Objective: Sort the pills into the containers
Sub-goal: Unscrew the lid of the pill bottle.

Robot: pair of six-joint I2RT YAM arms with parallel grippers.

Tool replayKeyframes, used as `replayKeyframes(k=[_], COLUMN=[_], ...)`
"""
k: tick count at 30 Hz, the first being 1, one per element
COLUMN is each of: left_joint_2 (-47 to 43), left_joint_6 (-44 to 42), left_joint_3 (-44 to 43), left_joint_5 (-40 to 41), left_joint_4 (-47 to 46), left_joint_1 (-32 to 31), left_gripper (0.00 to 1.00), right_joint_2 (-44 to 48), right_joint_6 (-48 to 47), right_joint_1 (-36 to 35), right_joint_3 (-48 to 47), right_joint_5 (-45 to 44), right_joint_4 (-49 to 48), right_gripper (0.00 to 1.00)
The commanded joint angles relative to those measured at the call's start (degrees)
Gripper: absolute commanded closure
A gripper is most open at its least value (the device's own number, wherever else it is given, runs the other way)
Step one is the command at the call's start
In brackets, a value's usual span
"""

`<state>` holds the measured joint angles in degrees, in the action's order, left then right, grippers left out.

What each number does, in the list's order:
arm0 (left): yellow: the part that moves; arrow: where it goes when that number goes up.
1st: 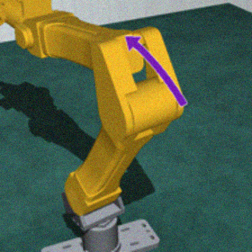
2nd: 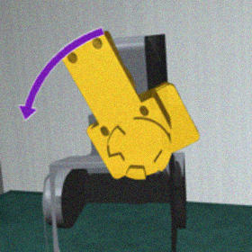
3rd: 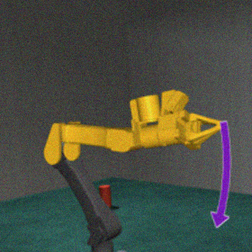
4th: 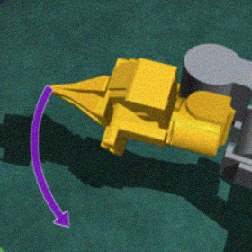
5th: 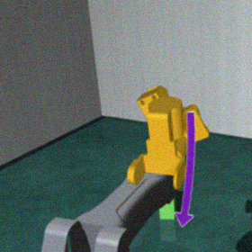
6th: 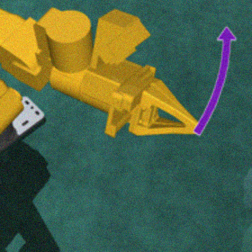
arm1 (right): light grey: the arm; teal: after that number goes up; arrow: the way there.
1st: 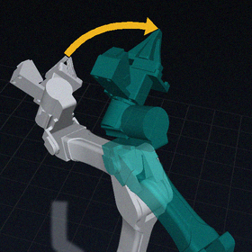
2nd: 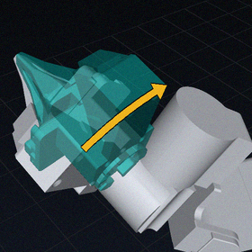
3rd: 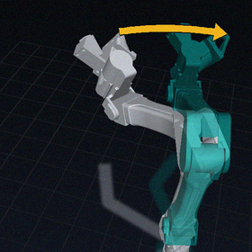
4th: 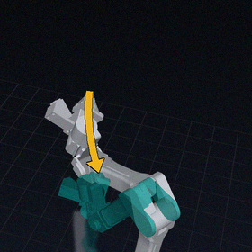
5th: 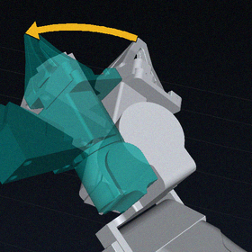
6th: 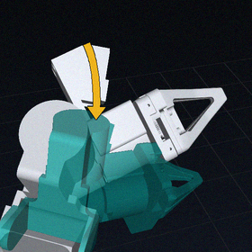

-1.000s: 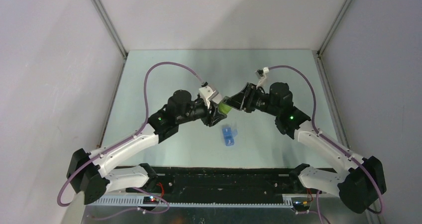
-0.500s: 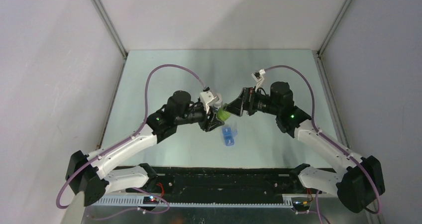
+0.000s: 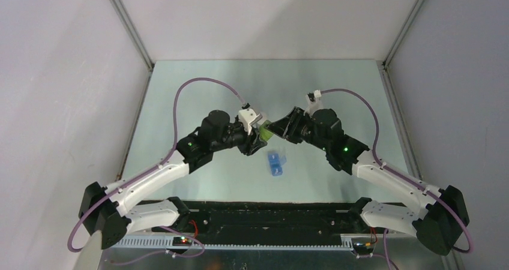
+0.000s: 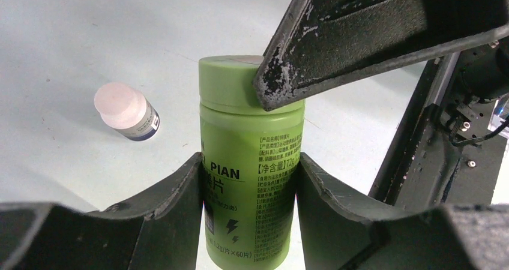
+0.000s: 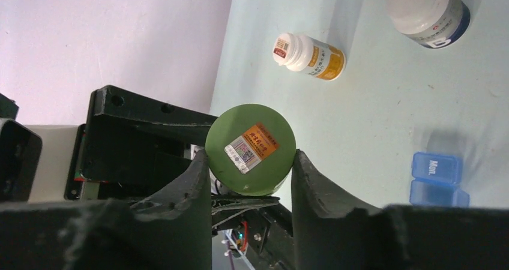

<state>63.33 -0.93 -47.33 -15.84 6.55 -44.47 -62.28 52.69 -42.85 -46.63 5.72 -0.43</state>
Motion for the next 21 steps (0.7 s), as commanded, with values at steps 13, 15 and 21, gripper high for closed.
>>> replayKeyframes(k=[13, 15, 21], left_joint_2=[-2.3, -1.7, -0.2], left_joint_6=[2.3, 2.0, 1.0], left_joint_3=[-3.3, -3.6, -3.7], left_joint_5=[-8.1, -7.2, -5.0], left_joint_4=[1.4, 1.8, 1.4], left_joint_1=[0.0, -0.1, 0.0], left_gripper=[1.0, 1.0, 1.0], right_joint_2=[-1.3, -0.6, 3.8], right_joint_6=[-24.7, -25.4, -20.2], right_joint_1=[14.5, 15.5, 12.1], right_joint_3=[7.4, 7.8, 5.1], right_joint_5=[45.3, 43.0, 18.2], right_joint_4=[-20.6, -20.3, -9.1], right_gripper=[1.0, 1.0, 0.01])
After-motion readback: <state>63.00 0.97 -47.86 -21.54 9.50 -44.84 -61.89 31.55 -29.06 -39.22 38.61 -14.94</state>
